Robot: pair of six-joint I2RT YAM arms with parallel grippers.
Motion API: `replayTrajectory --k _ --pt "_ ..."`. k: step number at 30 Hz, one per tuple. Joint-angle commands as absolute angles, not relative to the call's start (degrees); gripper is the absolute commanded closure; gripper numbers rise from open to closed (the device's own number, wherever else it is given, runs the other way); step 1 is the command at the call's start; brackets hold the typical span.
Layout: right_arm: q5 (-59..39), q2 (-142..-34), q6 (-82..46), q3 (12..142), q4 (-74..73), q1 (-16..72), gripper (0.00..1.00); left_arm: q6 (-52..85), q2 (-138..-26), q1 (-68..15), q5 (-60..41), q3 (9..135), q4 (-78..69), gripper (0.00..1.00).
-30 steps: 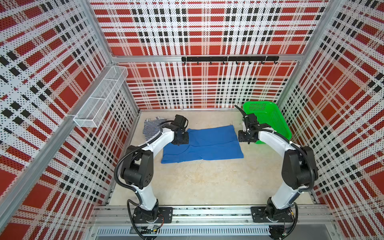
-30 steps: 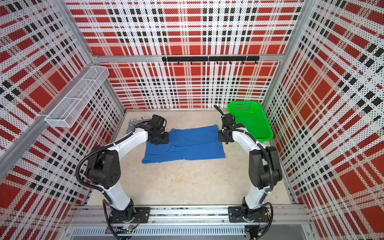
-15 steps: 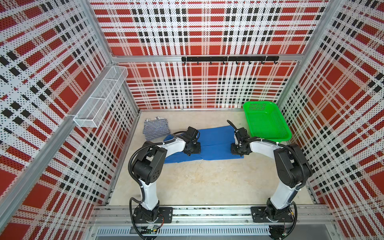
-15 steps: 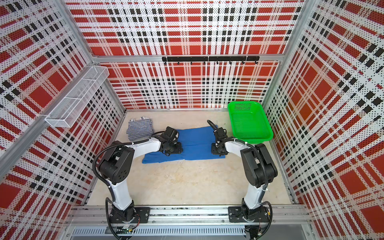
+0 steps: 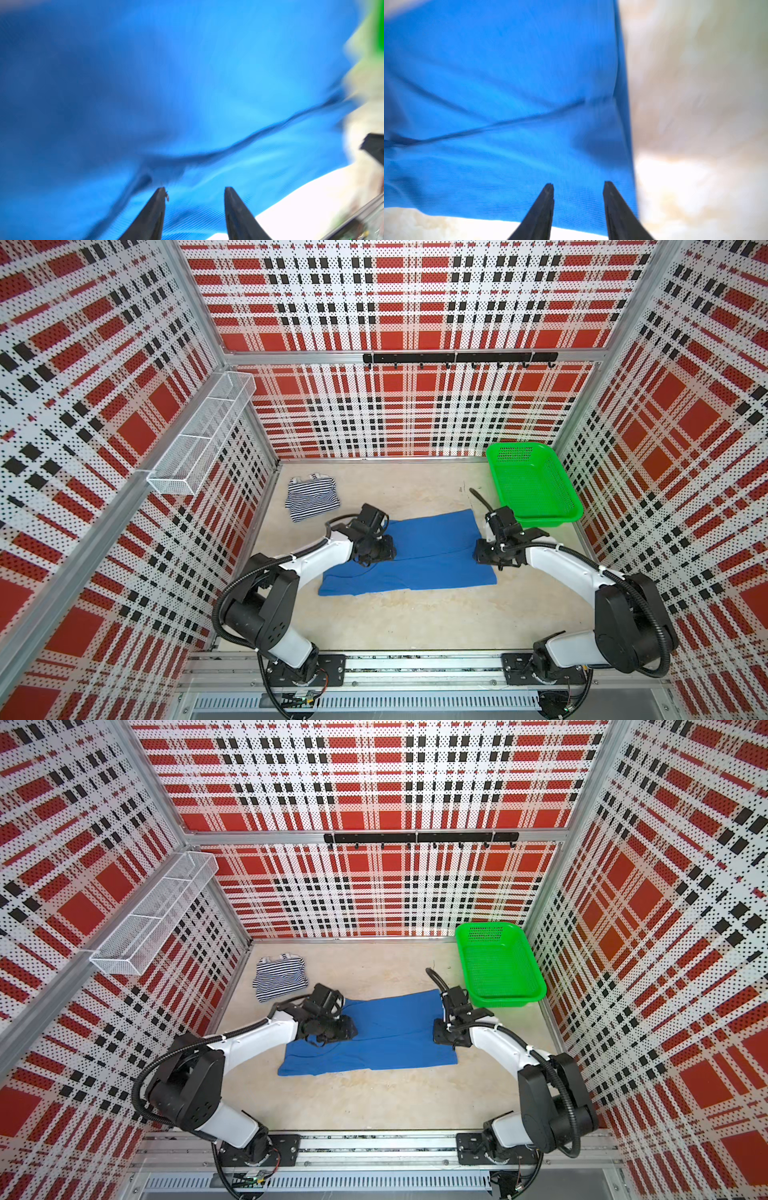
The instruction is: Fold and stack the tank tops
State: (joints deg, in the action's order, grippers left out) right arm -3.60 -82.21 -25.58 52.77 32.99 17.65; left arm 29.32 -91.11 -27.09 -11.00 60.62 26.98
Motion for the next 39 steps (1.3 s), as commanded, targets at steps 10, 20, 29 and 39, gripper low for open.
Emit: replayTrajectory --k 10,20,29,39 --pt "-0.8 -102.7 -8.9 75.3 28.6 14.4 0.61 12.4 -111.2 -20.8 -3.8 81.6 22.2 0.41" --pt "-2.5 -112.3 -13.3 80.9 24.1 11.9 0.57 13.3 -116.1 -19.7 -3.8 80.5 18.6 0.36" --pt "-3.3 -118.8 -13.7 85.1 24.1 11.4 0.60 13.6 -119.1 -19.5 -4.2 79.8 18.0 0.43" --pt "-5.2 -123.2 -13.5 86.8 24.6 11.4 0.62 14.8 -119.4 -19.5 -3.1 78.1 19.0 0.51"
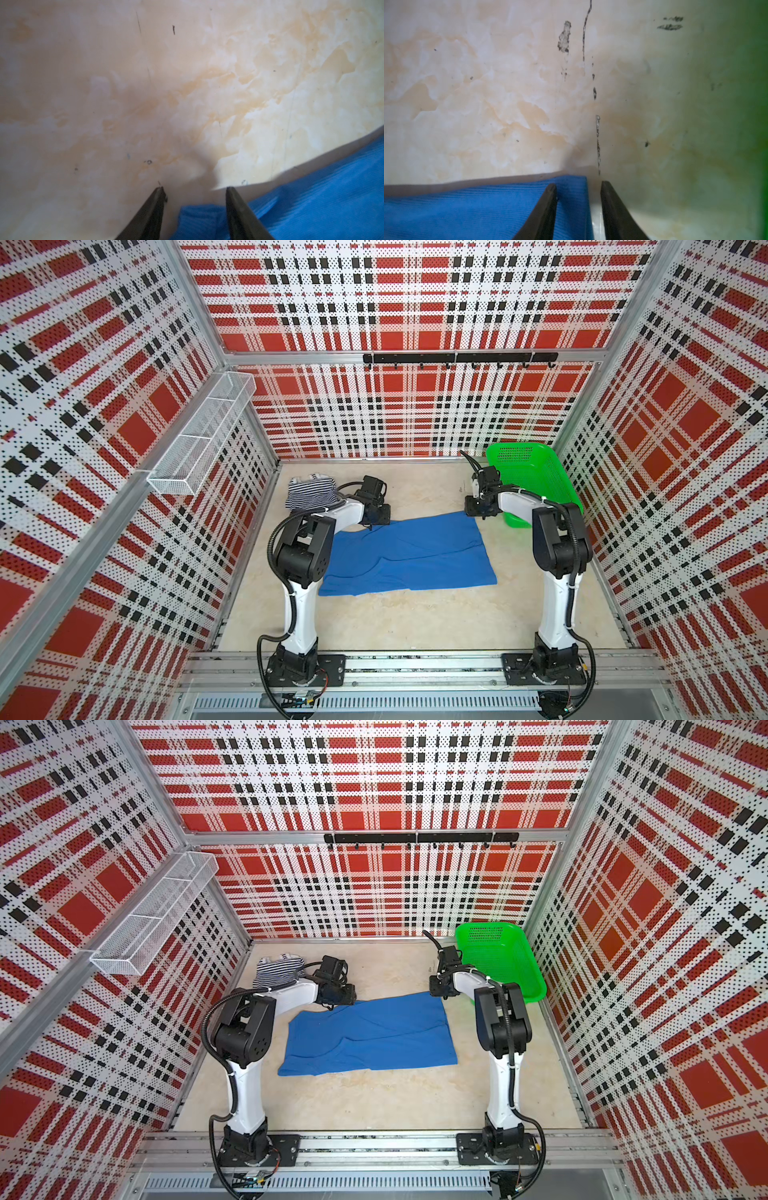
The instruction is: Fold and stack the tank tops
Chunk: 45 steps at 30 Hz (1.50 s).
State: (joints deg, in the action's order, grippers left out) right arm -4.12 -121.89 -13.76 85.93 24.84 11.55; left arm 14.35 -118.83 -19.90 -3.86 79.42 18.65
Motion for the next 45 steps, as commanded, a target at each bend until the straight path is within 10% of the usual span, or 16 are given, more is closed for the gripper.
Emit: replayTrajectory --k 1,13,29,45 --pt "-5.1 -123.4 -13.5 86.8 24.5 11.4 0.64 14.8 -119.6 -19.6 -3.0 78.1 19.0 0.53" --pt "-5.8 -122.0 -11.6 88.3 25.1 11.4 1.00 14.4 -119.0 -19.7 -3.1 80.3 19.8 1.00" --pt "-6.0 -107.4 3.3 77.9 19.4 11.4 1.00 11.6 -108.6 -21.0 -0.4 79.2 21.4 1.00" --pt "-11.6 -79.4 6.9 41.4 5.6 11.5 1.00 27.2 -86.3 -33.0 13.4 48.3 12.5 1.00"
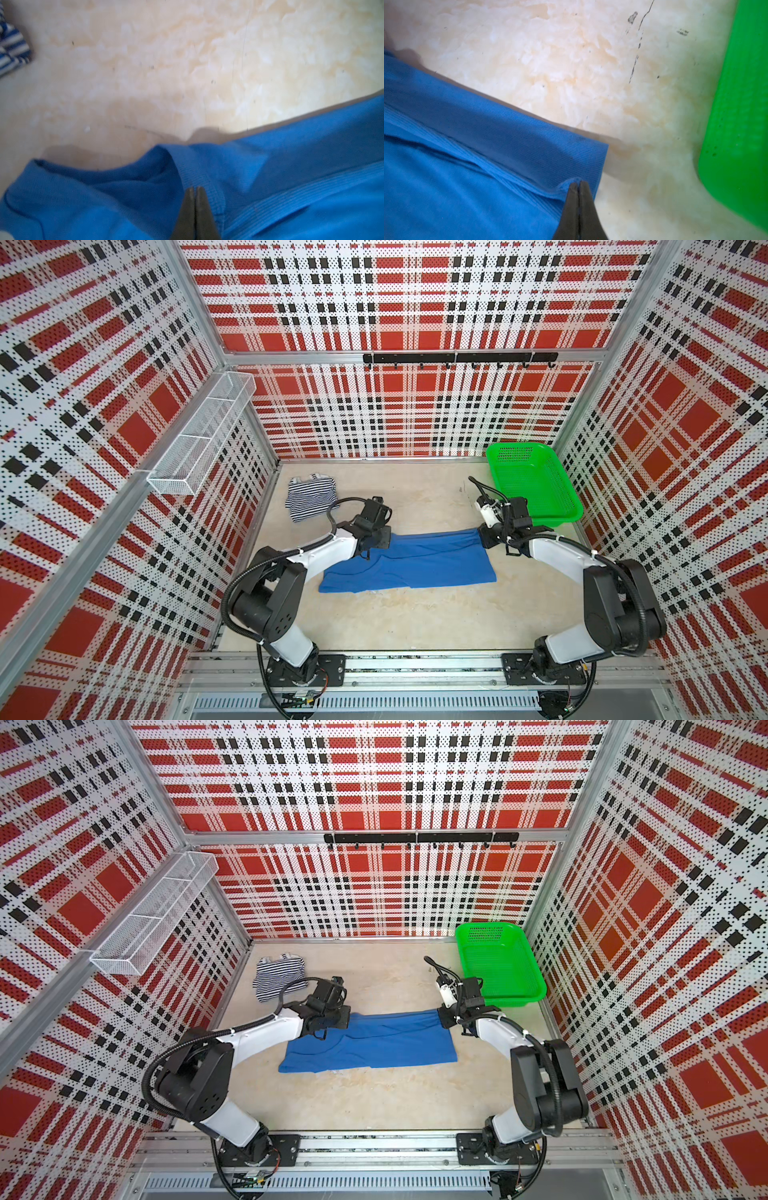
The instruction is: Fold and stack the tank tops
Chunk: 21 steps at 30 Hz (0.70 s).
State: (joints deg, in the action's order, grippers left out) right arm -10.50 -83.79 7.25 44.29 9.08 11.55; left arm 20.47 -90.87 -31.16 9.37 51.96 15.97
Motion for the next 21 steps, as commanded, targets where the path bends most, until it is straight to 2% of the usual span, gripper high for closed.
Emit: replayTrajectory --k 1,3,5,7,9,11,13,16,21 --pt "-11.8 -77.7 6.0 39.8 5.8 11.6 1.00 29.3 -84.5 -34.3 14.2 45.8 11.4 1.00" --pt "-10.2 -74.8 3.5 37.2 6.1 12.4 1.00 33.7 -81.3 -36.3 15.6 41.4 10.0 1.00" --pt "-9.4 -72.8 1.4 35.3 5.6 13.4 0.96 37.3 -78.8 -37.6 15.2 37.9 9.6 1.00" --pt "-8.1 -70.7 -1.4 34.5 7.2 13.8 0.95 39.9 -75.6 -38.8 15.2 35.1 10.3 0.78" --pt "-7.3 -67.7 -3.7 33.0 6.8 14.5 0.94 41.9 -72.2 -39.4 15.4 33.2 12.1 0.71" --pt "-6.4 -64.0 -6.0 31.3 5.8 14.6 0.78 42.9 -68.8 -39.4 16.9 33.0 15.6 0.58" --pt "-4.3 -60.6 -7.1 30.6 5.6 14.7 0.53 43.3 -65.5 -38.6 19.6 34.4 19.6 0.47" --pt "-2.1 -58.8 -8.9 33.1 7.9 14.8 0.51 40.7 -62.8 -32.3 19.7 37.1 22.2 0.46" --pt "-0.5 -66.4 -21.5 42.6 16.1 19.1 0.58 34.0 -67.7 -17.4 13.3 40.8 15.1 0.51"
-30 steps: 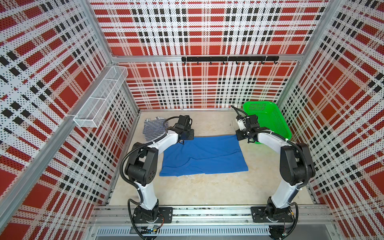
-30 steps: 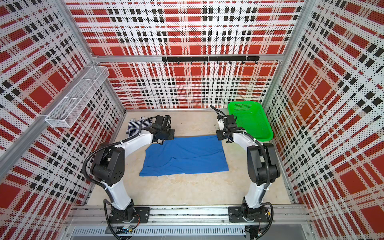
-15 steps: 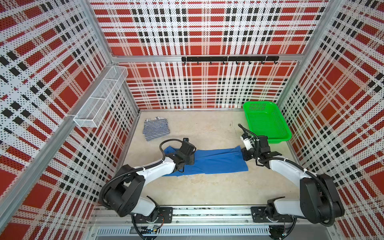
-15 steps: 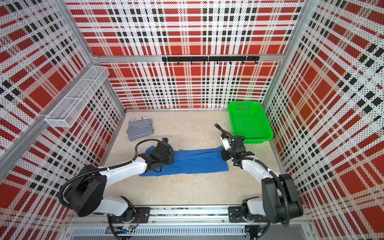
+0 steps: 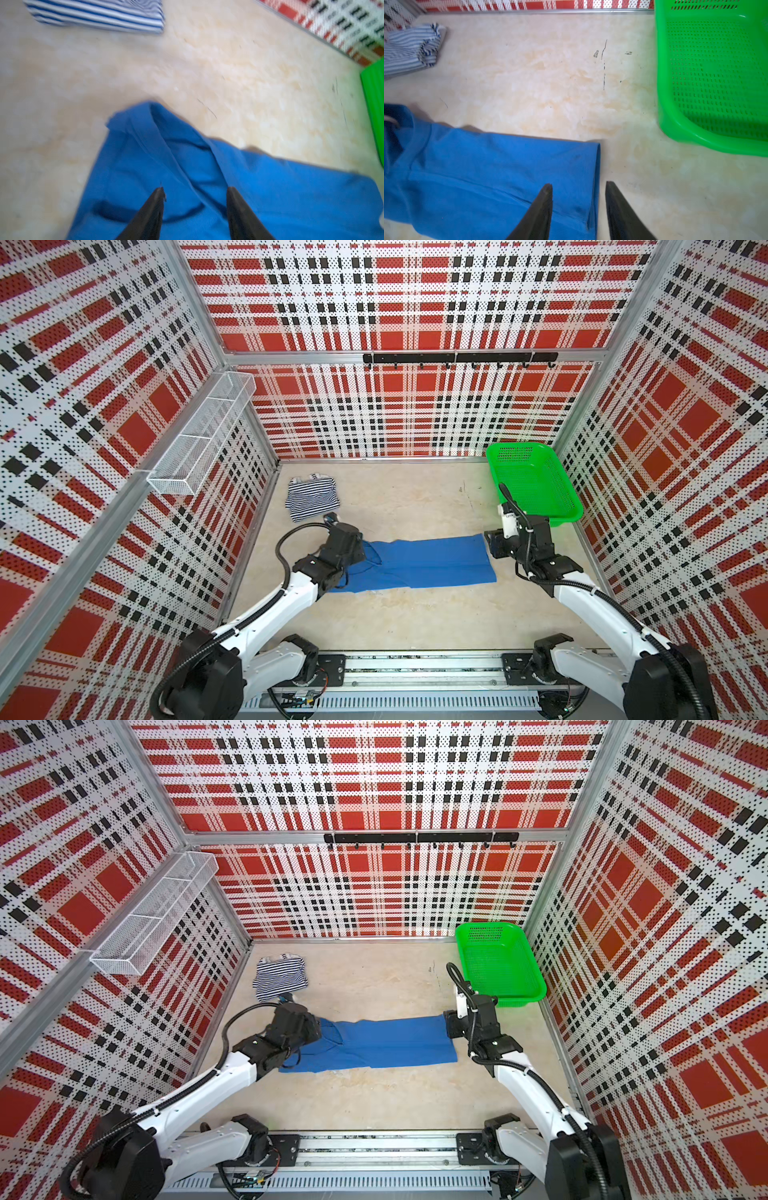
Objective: Fold and stack the tank tops
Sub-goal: 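Press and smooth the folded tank top's ends with both grippers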
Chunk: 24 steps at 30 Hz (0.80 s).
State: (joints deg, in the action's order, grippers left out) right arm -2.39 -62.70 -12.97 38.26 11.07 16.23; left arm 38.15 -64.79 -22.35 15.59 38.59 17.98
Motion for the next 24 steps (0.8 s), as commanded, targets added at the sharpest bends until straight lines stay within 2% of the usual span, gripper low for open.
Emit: replayTrajectory --k 1,5,13,18,22,24 --pt "0.1 -68.3 -23.0 43.7 16.9 20.8 0.60 33.0 -70.3 -15.8 12.6 42.0 14.1 0.52" --pt "3.6 -75.4 -27.3 44.6 15.2 27.7 0.66 28.1 -80.9 -12.2 13.4 48.6 13.9 0.55" --pt "5.3 -80.3 -30.5 43.7 12.9 28.3 0.67 23.8 -90.6 -11.3 15.8 53.1 14.2 0.52" --pt "5.9 -81.7 -30.4 44.2 12.8 27.7 0.66 23.9 -93.1 -11.9 15.2 52.7 14.1 0.59" --pt "4.3 -83.1 -30.4 43.9 9.9 26.6 0.61 24.3 -94.0 -12.0 15.1 51.7 14.3 0.67" --pt "4.3 -84.0 -30.7 44.0 8.7 26.5 0.60 24.5 -93.8 -11.9 15.0 51.2 14.6 0.79"
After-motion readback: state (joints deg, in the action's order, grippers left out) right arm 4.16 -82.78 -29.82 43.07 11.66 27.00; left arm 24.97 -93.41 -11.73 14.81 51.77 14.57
